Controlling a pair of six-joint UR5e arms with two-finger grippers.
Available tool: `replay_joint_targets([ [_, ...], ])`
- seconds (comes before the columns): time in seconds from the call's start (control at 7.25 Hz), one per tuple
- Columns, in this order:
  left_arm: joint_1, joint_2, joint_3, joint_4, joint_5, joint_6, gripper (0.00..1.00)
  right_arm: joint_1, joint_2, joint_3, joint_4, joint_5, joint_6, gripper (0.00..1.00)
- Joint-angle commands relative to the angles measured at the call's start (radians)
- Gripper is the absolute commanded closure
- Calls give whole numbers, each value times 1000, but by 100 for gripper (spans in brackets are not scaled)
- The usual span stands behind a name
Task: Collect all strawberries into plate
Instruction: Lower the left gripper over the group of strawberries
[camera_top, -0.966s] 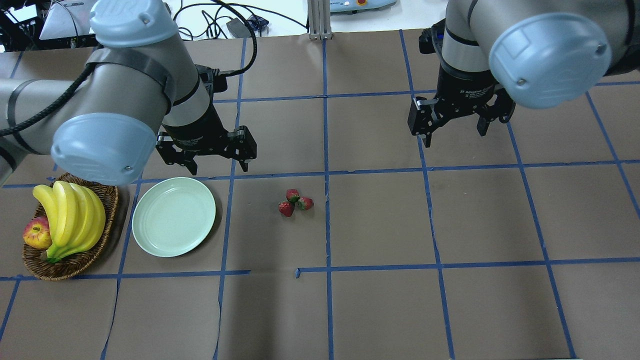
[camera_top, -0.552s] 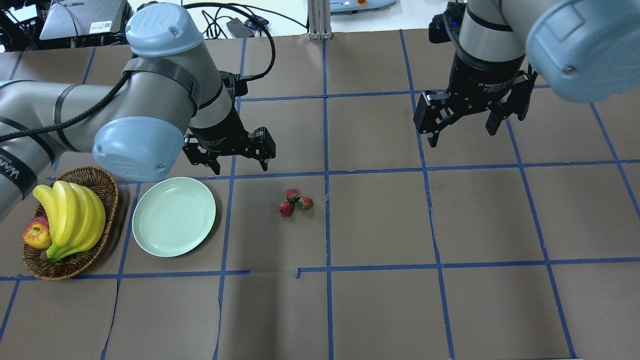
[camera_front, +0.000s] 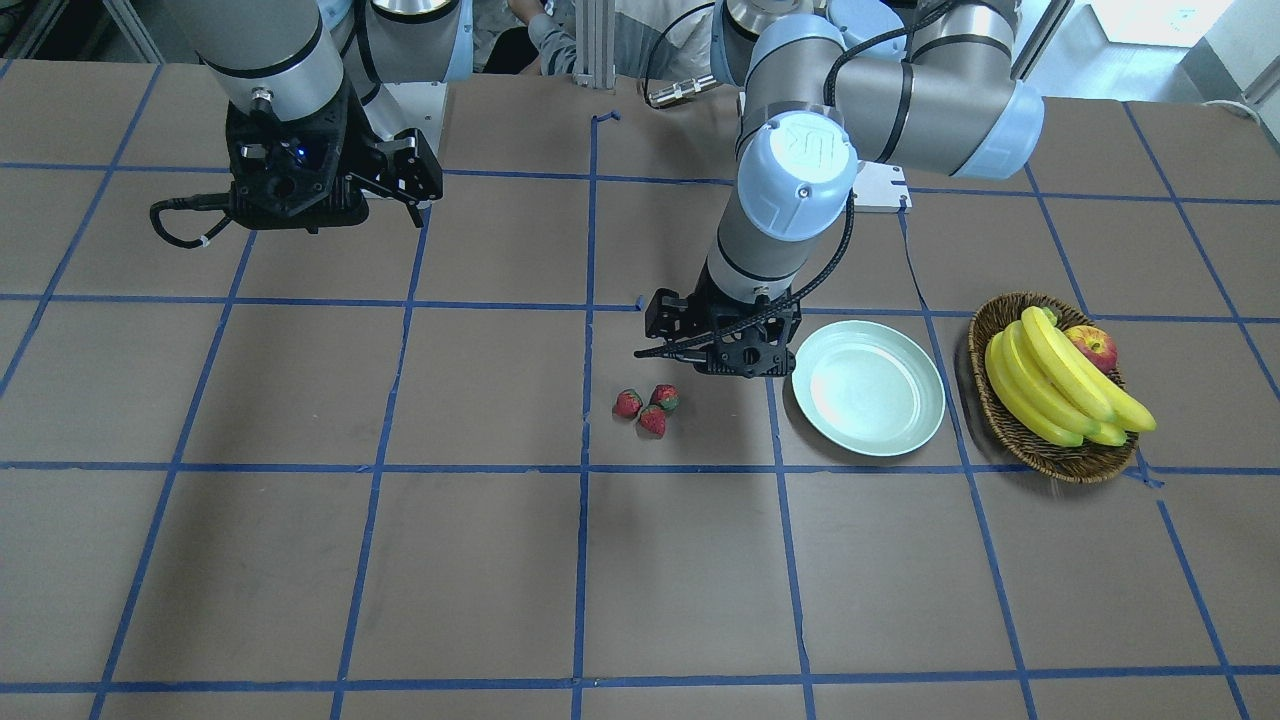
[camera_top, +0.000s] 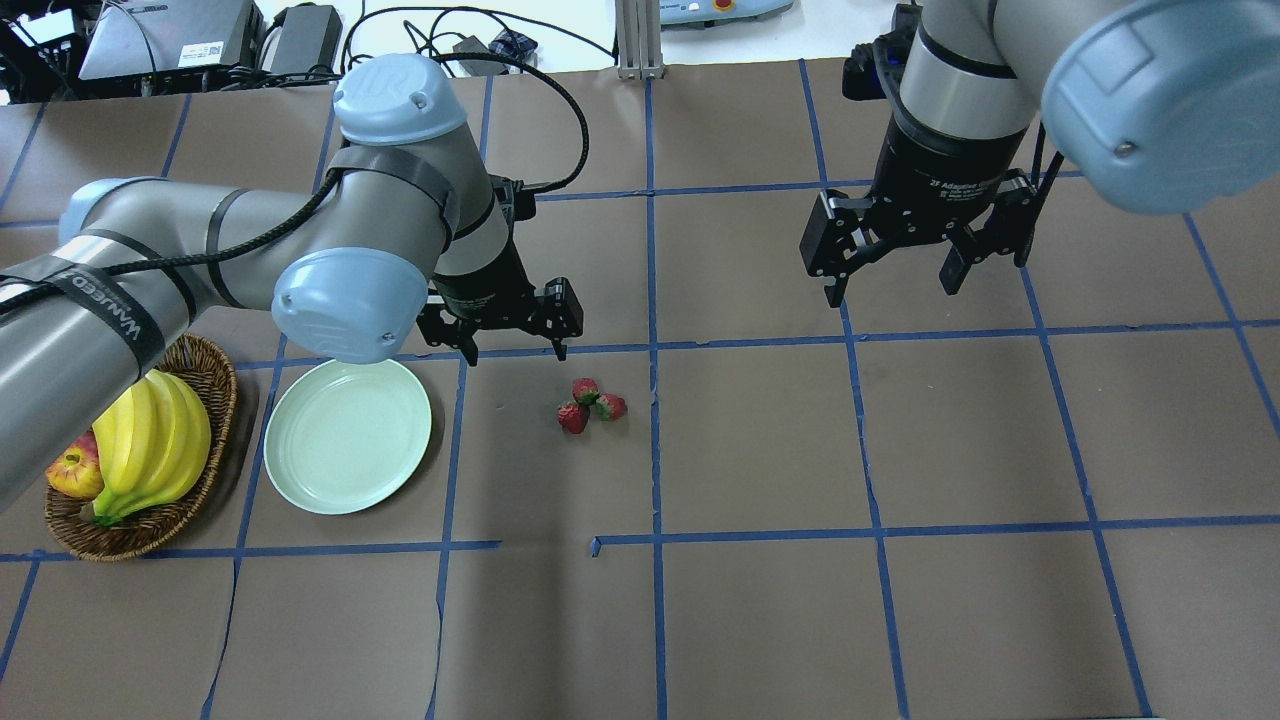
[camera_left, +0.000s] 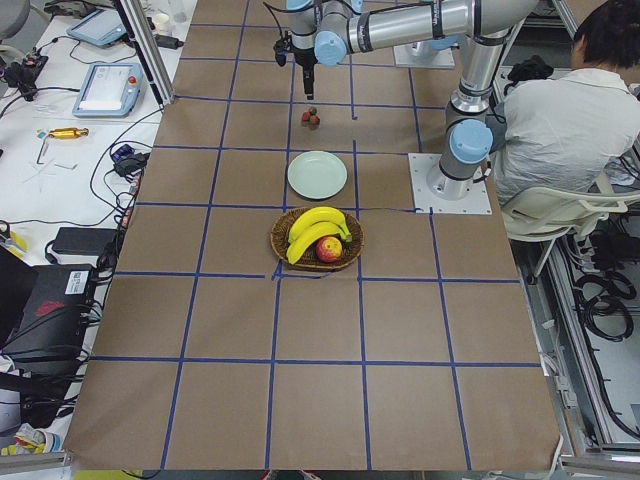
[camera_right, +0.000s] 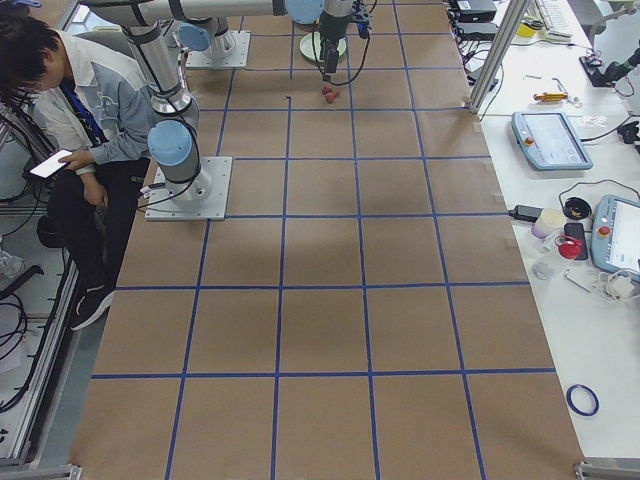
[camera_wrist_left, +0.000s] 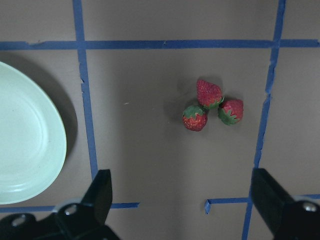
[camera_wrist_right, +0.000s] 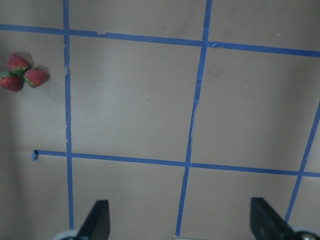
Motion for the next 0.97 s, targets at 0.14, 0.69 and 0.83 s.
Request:
replay_joint_targets([
  [0.14, -8, -79, -8, 30, -110, -120, 0, 1, 26, 8, 1, -2, 3, 0],
  [0.69, -8, -172, -23, 66, -109, -146, 10, 1, 30, 54, -50, -4, 6, 0],
  [0.83, -8, -188, -34, 66, -107, -145, 10, 1, 30, 69, -67, -4, 6, 0],
])
